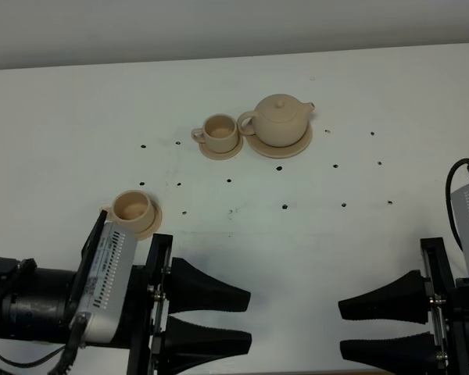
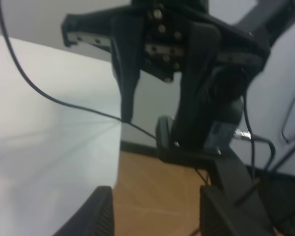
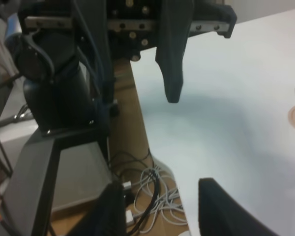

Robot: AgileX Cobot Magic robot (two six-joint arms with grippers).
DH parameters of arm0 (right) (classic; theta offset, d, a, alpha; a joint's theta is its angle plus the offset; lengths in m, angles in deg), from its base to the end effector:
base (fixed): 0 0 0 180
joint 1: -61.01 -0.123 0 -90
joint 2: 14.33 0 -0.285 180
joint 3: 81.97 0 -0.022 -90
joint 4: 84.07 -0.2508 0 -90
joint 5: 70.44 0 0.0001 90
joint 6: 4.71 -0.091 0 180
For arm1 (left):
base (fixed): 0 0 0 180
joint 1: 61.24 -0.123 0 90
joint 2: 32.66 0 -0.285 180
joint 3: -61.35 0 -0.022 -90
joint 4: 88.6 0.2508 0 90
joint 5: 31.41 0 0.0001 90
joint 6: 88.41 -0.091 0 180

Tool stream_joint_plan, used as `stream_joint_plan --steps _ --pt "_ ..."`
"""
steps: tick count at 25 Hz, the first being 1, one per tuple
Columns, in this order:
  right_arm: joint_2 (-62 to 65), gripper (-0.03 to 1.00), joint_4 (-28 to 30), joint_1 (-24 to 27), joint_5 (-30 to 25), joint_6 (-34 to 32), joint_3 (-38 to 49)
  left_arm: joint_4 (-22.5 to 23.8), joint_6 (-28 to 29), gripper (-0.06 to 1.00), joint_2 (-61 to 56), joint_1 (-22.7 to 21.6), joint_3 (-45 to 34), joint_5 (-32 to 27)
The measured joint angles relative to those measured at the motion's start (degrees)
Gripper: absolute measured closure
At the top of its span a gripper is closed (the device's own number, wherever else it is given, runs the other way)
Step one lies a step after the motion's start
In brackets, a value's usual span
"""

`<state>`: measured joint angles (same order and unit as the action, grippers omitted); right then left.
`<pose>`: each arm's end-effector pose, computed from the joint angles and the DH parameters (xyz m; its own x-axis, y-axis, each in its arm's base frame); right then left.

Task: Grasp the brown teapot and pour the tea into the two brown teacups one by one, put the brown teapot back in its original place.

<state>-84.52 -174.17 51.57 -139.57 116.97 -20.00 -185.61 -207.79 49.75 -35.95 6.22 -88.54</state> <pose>0.1125 0.1049 0.2175 -0.1744 -0.2172 -0.9604 -0.9787 0.1455 0.1448 0.1376 -0.1490 0.2053 -0.2796 0.3068 -0.9098 0.9591 0.1322 -0.2502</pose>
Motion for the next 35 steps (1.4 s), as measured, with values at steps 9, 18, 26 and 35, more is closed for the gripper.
stream_joint_plan --steps 9,18,26,35 --pt "0.0 0.62 -2.0 0.0 1.3 -2.7 0.0 -3.6 4.1 0.51 0.0 0.0 0.6 4.5" --pt "0.0 0.62 -5.2 0.0 8.3 -8.3 -0.4 9.1 29.8 0.51 -6.2 0.0 11.5 11.1" --pt "0.0 0.62 0.9 0.0 16.2 -22.9 -7.6 47.7 74.8 0.51 -17.6 0.0 22.2 11.8" --pt "0.0 0.62 16.1 0.0 23.2 -43.4 -18.0 91.5 117.6 0.51 -26.1 0.0 22.8 -2.9"
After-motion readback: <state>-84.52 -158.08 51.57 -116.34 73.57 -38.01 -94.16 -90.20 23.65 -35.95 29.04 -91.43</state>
